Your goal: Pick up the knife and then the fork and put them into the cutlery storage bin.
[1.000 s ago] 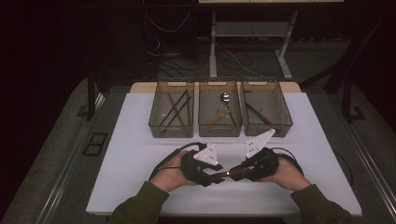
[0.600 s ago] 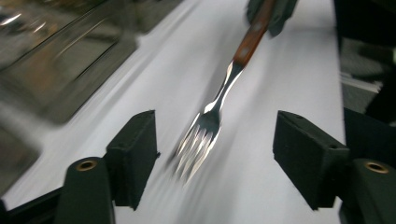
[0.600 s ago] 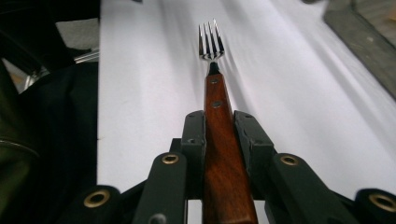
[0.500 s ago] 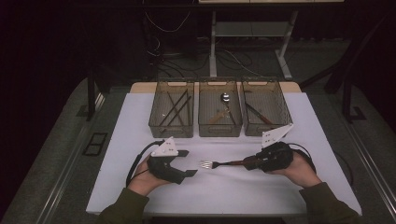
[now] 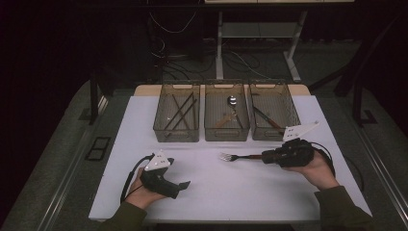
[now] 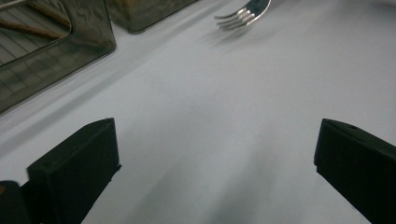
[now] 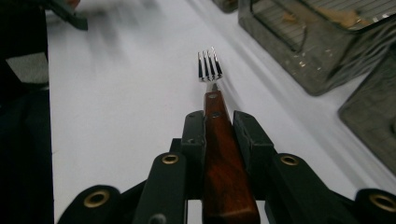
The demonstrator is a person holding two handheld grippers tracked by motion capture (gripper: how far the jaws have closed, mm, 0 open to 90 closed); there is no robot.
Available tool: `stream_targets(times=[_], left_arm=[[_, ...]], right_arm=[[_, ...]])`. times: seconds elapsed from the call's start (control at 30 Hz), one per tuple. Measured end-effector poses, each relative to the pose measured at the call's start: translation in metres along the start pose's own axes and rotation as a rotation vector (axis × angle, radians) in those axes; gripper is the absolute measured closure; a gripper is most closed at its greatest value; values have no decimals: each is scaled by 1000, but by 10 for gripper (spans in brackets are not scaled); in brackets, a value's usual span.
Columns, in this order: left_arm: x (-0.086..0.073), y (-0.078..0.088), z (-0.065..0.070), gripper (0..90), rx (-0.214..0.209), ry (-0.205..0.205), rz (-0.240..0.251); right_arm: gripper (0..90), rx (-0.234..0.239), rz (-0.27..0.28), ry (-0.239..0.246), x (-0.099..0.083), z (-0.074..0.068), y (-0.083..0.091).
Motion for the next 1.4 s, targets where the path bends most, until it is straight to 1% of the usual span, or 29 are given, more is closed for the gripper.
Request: stream_targets(times=[0.1,0.2,0.3,0.33,0.4,0.57,0.63,0.73,0.77,0.87,0.97,1.1,1.13,1.27,1.4], left_arm=[[0,0,-1,0,14,-1,-9],[0,0,-1,0,15,1,-14],[0,-1,-1,0,18,-18,-23],[0,-1,0,0,16,-18,-22],[0,-1,1,0,14,-27,-19],[0,-1,0,0,15,-25,-20],[1,-1,1,0,16,-17,-18],[1,-1,1,0,15,-17,-17],[1,-1,1,0,15,-23,-16],[1,-1,1,0,10,-26,-15],[2,-1,2,0,13,-36,-12],[2,-1,3,0,14,-33,-7],[2,-1,3,0,14,-34,-7],[2,-2,3,0,13,-34,-5],[2,-2,4,0,13,-46,-14]], right_arm=[[754,-5,30,-18,4,4,5],[754,-19,50,-26,8,7,10],[754,-25,79,-34,13,9,17],[754,-24,86,-36,14,10,19],[754,-37,110,-39,18,12,26],[754,-58,168,-62,26,22,42],[754,-63,191,-72,29,26,48],[754,-90,220,-83,35,33,57],[754,-97,224,-89,37,35,60],[754,-127,244,-110,43,45,68],[753,-175,255,-133,50,55,76],[754,-232,277,-163,57,67,85],[754,-247,286,-179,59,71,88],[753,-320,289,-214,63,84,92],[753,-386,281,-251,66,99,89]])
Point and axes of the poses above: each handheld gripper's, and its own axes: y roughly backward along the jaws, x roughly out of its top, z roughly to its right, the point moved 4 cm from there along -y, roughly forward along the jaws, and after that the axes turned 8 degrees about -y, right-handed, at the moved point
